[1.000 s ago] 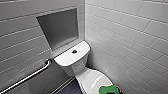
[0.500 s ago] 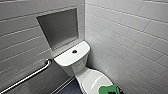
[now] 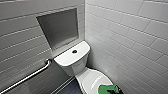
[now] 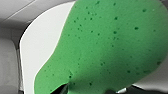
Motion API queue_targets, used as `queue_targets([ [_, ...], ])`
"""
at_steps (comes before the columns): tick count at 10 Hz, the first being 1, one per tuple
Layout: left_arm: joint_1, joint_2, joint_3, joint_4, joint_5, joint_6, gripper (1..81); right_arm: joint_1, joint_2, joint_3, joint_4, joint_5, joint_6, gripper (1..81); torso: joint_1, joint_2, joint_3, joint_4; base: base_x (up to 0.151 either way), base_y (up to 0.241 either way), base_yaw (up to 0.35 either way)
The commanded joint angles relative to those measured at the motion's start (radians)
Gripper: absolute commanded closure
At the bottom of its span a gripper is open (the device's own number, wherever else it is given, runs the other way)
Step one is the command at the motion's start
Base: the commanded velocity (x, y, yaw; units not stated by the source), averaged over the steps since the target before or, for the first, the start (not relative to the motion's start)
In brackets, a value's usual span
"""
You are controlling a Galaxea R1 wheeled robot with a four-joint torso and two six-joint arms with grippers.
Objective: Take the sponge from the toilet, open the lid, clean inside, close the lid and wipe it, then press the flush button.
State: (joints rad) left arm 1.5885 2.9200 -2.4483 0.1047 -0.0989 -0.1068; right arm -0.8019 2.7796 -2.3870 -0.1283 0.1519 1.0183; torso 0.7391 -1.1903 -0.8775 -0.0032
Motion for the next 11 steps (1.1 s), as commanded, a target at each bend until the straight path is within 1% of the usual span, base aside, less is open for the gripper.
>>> queue_targets([
  [1,0.026,-0.002,0.011,0.004,0.087,0.002,1.0,0.075,-0.013,0.002,-0.074,0.043,-0.001,1.0,0.0,0.0,0.0,0.0,0.0,0.0,0.0],
  [2,0.026,-0.004,0.012,0.004,0.09,0.001,1.0,0.063,-0.01,-0.001,-0.093,0.081,-0.001,1.0,0.0,0.0,0.0,0.0,0.0,0.0,0.0],
  [3,0.026,-0.005,0.012,0.001,0.091,0.001,1.0,0.057,-0.001,-0.015,-0.111,0.094,-0.001,1.0,0.0,0.0,0.0,0.0,0.0,0.0,0.0],
  [4,0.029,-0.005,0.012,0.001,0.093,-0.001,1.0,0.048,0.014,-0.041,-0.129,0.095,0.0,1.0,0.0,0.0,0.0,0.0,0.0,0.0,0.0],
  [7,0.038,-0.008,0.012,0.001,0.096,0.001,1.0,0.045,0.079,-0.171,-0.134,0.098,-0.003,1.0,0.0,0.0,0.0,0.0,0.0,0.0,0.0],
  [11,0.041,-0.008,0.012,-0.002,0.096,-0.001,1.0,0.063,0.088,-0.21,-0.189,0.098,-0.001,1.0,0.0,0.0,0.0,0.0,0.0,0.0,0.0],
])
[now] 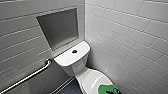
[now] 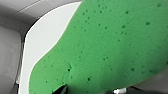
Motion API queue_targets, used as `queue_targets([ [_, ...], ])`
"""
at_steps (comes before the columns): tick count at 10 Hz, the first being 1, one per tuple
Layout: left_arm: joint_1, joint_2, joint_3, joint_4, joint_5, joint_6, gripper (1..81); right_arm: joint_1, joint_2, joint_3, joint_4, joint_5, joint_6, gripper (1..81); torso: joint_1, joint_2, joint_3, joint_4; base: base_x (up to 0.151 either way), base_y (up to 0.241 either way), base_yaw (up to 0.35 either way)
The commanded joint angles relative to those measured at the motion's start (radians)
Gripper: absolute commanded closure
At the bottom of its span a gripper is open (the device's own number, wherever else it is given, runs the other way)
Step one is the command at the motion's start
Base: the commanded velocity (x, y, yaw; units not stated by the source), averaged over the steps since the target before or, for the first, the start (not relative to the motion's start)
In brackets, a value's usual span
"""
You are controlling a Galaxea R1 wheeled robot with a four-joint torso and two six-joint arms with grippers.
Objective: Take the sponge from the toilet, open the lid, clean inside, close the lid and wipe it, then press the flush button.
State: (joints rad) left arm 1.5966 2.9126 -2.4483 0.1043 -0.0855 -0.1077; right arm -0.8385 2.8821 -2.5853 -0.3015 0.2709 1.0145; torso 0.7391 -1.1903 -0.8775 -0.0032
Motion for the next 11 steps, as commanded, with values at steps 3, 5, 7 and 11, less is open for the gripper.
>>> queue_targets([
  [3,0.032,0.002,0.014,-0.001,0.082,0.0,1.0,0.101,-0.015,-0.013,-0.021,0.007,0.003,1.0,0.0,0.0,-0.097,0.0,0.0,0.0,0.0],
  [5,0.036,0.001,0.015,-0.003,0.086,0.0,1.0,0.098,-0.008,-0.015,-0.019,0.033,0.007,1.0,0.0,0.0,-0.029,0.0,0.0,0.0,0.0],
  [7,0.039,0.001,0.014,-0.003,0.089,0.0,1.0,0.101,-0.004,-0.045,-0.015,0.034,0.013,1.0,0.0,0.0,-0.037,0.0,0.0,0.0,0.0],
  [11,0.046,0.001,0.015,-0.001,0.09,0.0,1.0,0.103,0.042,-0.163,-0.011,0.039,0.015,1.0,0.001,0.0,-0.037,0.0,0.0,0.0,0.0],
])
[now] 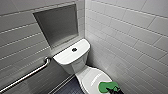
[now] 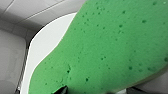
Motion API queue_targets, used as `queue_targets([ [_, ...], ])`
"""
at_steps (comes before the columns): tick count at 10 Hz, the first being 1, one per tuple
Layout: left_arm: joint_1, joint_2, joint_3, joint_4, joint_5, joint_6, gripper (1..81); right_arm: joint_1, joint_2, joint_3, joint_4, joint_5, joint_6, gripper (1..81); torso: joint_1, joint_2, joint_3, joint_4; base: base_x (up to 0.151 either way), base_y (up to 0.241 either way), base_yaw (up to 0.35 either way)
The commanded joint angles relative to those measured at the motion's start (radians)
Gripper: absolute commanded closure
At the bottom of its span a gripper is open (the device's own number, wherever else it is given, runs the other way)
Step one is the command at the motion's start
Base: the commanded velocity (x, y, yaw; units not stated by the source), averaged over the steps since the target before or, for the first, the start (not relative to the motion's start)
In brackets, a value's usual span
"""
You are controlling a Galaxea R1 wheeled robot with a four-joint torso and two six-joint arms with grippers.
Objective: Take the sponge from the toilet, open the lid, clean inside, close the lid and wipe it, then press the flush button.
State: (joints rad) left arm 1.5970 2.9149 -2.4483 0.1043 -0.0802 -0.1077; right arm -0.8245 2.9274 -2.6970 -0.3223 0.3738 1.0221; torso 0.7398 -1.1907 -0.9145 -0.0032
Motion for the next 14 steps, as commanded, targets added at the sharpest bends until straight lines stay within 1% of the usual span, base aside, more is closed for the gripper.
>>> queue_targets([
  [1,0.048,-0.002,0.015,-0.003,0.085,0.0,1.0,0.089,0.005,-0.067,0.009,-0.062,0.007,1.0,0.0,0.0,0.0,0.0,0.0,0.0,0.0],
  [3,0.051,-0.002,0.017,-0.001,0.085,0.0,1.0,0.083,0.012,-0.072,0.008,-0.053,0.006,1.0,0.0,0.0,0.0,0.0,0.0,0.0,0.0],
  [4,0.051,0.0,0.02,0.0,0.085,0.0,1.0,0.083,0.012,-0.073,0.008,-0.052,0.006,81.1,0.0,0.0,0.0,0.0,0.0,0.0,0.0],
  [5,0.051,0.0,0.02,0.0,0.085,0.0,1.0,0.083,0.012,-0.076,0.009,-0.05,0.007,81.1,0.0,0.0,0.0,0.0,0.0,0.0,0.0],
  [7,0.051,0.003,0.02,0.005,0.083,0.002,1.0,0.092,0.0,-0.076,-0.001,-0.021,0.009,81.1,0.0,0.0,0.0,0.0,0.0,0.0,0.0],
  [8,0.051,0.006,0.02,0.005,0.082,0.002,1.0,0.099,-0.021,-0.035,-0.047,-0.021,0.01,81.1,0.0,0.0,0.0,0.0,0.0,0.0,0.0],
  [9,0.047,0.011,0.02,0.005,0.079,0.003,1.0,0.099,-0.07,0.054,-0.093,-0.021,0.01,81.1,0.0,0.0,0.0,0.0,0.0,0.0,0.0],
  [11,0.031,0.012,0.038,0.006,0.076,0.005,1.0,0.089,-0.254,0.343,-0.136,-0.038,0.009,81.1,0.0,0.0,0.0,0.0,0.0,0.0,0.0],
  [12,0.022,0.011,0.051,0.006,0.08,0.005,1.0,0.069,-0.327,0.45,-0.141,-0.053,0.007,81.1,0.0,0.0,0.0,0.0,0.0,0.0,0.0],
  [14,0.008,0.006,0.061,0.006,0.08,0.005,1.0,0.001,-0.425,0.549,-0.142,-0.059,0.009,81.1,0.0,0.0,0.0,0.0,0.0,0.0,0.0],
])
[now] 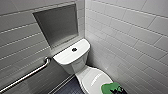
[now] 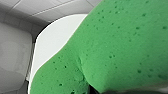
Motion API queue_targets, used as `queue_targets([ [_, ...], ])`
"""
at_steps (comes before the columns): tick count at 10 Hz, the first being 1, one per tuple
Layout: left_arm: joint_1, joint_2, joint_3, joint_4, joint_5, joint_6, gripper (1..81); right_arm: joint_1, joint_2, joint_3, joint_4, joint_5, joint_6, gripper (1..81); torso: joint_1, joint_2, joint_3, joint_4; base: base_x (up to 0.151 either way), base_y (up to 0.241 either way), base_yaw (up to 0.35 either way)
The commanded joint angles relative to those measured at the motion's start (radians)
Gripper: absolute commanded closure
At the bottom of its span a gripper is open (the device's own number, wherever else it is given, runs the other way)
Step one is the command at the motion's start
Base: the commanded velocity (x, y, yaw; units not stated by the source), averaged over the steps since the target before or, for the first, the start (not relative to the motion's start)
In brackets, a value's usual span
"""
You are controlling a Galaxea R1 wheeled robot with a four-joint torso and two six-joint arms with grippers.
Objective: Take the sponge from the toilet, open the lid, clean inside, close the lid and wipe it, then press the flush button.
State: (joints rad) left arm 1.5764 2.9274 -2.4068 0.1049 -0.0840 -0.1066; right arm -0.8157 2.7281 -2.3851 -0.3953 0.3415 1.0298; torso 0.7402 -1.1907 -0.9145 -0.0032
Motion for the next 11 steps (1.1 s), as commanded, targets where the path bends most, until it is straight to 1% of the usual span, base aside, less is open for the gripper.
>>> queue_targets([
  [1,0.021,-0.013,0.029,0.007,0.084,0.004,1.0,-0.041,-0.276,0.293,-0.066,-0.029,0.001,81.1,0.0,0.0,0.0,0.0,0.0,0.0,0.0],
  [2,0.009,-0.022,0.047,0.009,0.084,0.005,1.0,-0.079,-0.331,0.343,-0.057,-0.029,0.003,81.1,0.0,0.0,0.0,0.0,0.0,0.0,0.0],
  [3,-0.002,-0.042,0.086,0.009,0.081,0.004,1.0,-0.136,-0.374,0.365,-0.062,-0.021,0.006,81.1,0.0,0.0,0.0,0.0,0.0,0.0,0.0],
  [5,-0.022,-0.082,0.15,0.009,0.083,0.004,1.0,-0.242,-0.42,0.388,-0.074,-0.012,0.003,81.1,0.0,0.0,0.0,0.0,0.0,0.0,0.0],
  [6,-0.029,-0.094,0.162,0.009,0.084,0.002,1.0,-0.299,-0.439,0.405,-0.092,-0.012,0.006,81.1,0.0,0.0,0.0,0.0,0.0,0.0,0.0],
  [7,-0.038,-0.111,0.184,0.009,0.085,0.002,1.0,-0.346,-0.457,0.429,-0.082,0.002,0.006,81.1,0.0,0.0,0.0,0.0,0.0,0.0,0.0],
  [8,-0.055,-0.137,0.221,0.006,0.087,0.001,1.0,-0.397,-0.482,0.467,-0.062,0.013,0.007,81.1,0.0,0.0,0.0,0.0,0.0,0.0,0.0],
  [9,-0.071,-0.177,0.276,-0.001,0.087,-0.002,1.0,-0.45,-0.499,0.501,-0.019,0.01,0.004,81.1,0.0,0.0,0.0,0.0,0.0,0.0,0.0],
  [10,-0.084,-0.217,0.337,-0.004,0.087,-0.007,1.0,-0.516,-0.505,0.511,0.044,0.013,-0.033,81.1,0.0,0.0,0.0,0.0,0.0,0.0,0.0],
  [11,-0.097,-0.252,0.383,-0.005,0.087,-0.008,1.0,-0.576,-0.5,0.514,0.128,0.027,-0.127,81.1,0.0,0.0,0.0,0.0,0.0,0.0,0.0],
])
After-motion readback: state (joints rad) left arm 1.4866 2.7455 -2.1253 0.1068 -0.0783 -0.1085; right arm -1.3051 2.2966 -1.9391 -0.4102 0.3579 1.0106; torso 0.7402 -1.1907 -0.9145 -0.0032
